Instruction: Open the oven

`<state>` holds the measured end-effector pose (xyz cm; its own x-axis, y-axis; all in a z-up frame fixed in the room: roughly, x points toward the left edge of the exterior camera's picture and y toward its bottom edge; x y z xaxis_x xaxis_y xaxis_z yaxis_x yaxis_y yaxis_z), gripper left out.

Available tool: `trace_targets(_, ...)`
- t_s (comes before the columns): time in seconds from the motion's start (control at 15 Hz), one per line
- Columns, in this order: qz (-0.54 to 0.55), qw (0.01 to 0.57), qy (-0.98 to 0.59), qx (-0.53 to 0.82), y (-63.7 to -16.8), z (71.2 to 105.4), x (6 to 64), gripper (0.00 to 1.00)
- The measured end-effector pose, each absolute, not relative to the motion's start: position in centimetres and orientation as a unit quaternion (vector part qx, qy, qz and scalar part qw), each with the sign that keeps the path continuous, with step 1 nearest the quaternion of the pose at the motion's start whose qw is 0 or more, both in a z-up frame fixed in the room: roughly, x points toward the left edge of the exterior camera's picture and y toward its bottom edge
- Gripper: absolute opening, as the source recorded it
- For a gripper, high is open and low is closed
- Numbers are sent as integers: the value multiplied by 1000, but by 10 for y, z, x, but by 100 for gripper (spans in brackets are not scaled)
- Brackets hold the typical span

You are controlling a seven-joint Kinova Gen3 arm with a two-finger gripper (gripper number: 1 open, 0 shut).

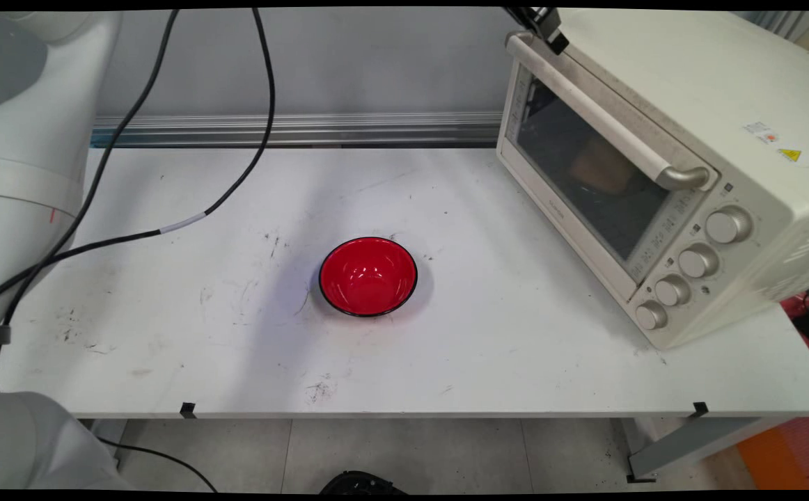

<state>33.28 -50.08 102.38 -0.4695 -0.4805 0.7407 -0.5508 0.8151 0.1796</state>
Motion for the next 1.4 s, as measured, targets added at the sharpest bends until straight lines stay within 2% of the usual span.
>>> trace_targets(1.4, 34, 417, -847, 328, -520, 990, 310, 0)
